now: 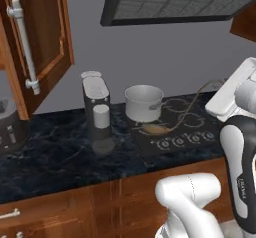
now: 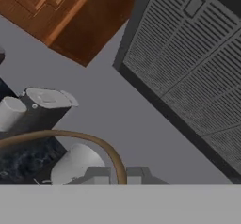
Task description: Open the cabinet and move the ladle to the pot. Then close the cabinet.
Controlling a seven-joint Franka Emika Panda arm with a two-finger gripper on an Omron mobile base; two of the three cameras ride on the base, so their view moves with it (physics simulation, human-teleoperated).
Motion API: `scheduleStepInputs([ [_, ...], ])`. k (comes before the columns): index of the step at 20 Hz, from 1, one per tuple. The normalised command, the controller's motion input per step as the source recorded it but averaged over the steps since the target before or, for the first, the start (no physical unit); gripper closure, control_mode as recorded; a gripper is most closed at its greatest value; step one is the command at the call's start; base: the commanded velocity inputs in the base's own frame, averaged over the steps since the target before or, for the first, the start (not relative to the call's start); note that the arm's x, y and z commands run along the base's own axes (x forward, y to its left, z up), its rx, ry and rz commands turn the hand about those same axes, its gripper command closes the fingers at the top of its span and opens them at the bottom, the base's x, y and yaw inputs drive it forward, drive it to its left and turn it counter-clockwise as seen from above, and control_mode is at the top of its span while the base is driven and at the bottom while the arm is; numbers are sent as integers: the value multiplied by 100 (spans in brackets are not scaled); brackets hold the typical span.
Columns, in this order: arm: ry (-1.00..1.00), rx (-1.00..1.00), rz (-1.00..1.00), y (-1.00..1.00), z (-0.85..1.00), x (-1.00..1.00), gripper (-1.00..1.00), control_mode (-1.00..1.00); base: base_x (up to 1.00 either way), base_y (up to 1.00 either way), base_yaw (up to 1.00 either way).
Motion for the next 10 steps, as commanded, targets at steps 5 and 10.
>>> scheduleStepInputs([
  [5, 0, 0, 0, 0, 0, 0, 100, 100, 87, -41, 0],
  [10, 2, 1, 0, -8, 0, 16, 100, -100, 66, -30, 0],
])
